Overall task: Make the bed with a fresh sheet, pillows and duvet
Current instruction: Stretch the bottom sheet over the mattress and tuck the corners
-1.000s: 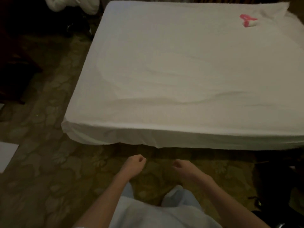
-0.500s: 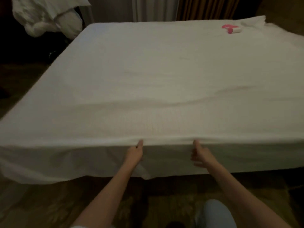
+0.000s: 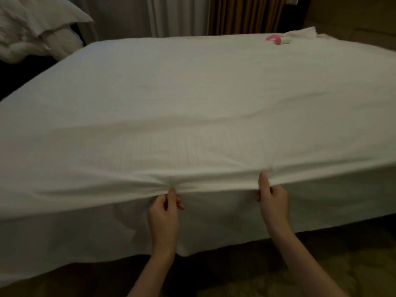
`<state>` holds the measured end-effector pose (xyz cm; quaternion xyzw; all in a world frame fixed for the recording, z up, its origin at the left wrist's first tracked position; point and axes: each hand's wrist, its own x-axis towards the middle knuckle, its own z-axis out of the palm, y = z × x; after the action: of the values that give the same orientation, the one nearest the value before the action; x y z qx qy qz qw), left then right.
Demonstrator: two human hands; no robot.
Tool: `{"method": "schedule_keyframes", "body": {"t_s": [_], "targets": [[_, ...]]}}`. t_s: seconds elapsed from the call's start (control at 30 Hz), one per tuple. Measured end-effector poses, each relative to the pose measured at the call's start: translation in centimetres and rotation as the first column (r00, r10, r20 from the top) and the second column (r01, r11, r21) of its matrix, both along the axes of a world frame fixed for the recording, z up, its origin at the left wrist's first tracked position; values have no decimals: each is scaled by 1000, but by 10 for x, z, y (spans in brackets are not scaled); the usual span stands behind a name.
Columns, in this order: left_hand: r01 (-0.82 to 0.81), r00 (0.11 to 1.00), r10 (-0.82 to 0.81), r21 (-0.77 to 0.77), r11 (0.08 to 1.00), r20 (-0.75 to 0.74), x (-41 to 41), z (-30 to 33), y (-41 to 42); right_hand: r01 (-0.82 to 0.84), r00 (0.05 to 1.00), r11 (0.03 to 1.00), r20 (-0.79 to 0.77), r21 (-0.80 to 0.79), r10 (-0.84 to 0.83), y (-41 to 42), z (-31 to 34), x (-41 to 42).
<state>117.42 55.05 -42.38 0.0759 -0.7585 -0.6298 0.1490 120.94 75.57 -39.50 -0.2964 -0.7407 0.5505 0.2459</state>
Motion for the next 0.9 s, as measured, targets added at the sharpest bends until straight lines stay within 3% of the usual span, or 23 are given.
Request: {"method": "schedule_keyframes", "body": {"t_s": [0.13,0.23,0.3,0.4,0.43,0.5,0.57,0.63,0.77,0.83,0.9], "targets": [[17,1000,-17,-149,989,1,6,-39,-4,-60,990,995,-120,80,69,10,-22,12],[1,995,9,-99,995,95,16,-63,0,-113,971,978,-188,176,146,19,-52,17],[-35,980,56,-113,993,190,17,-62,5,-274,953,944,-78,183,292,30,-70,10],[-76,948,141,-226,971,285,7,-57,14,-493,828,868,339,62,446,42,-86,-13],[-74,943,153,-265,961,294,3,-56,16,-504,801,862,396,43,449,45,-91,-19],[-78,946,154,-262,962,285,-6,-57,20,-488,823,871,363,57,438,44,-98,-25],[-106,954,139,-138,985,264,-12,-57,23,-449,862,892,283,47,420,39,-103,-26],[-108,955,124,-71,992,271,-16,-56,24,-381,906,924,187,-29,380,30,-109,-28],[-68,913,95,-83,994,396,-14,-57,25,-221,971,954,45,-201,234,6,-114,-30],[-30,877,75,-103,994,475,-12,-57,20,-245,969,969,8,-28,245,-9,-115,-23],[18,882,47,-134,991,469,-13,-63,13,-226,969,906,-15,358,248,-20,-115,-17]]}}
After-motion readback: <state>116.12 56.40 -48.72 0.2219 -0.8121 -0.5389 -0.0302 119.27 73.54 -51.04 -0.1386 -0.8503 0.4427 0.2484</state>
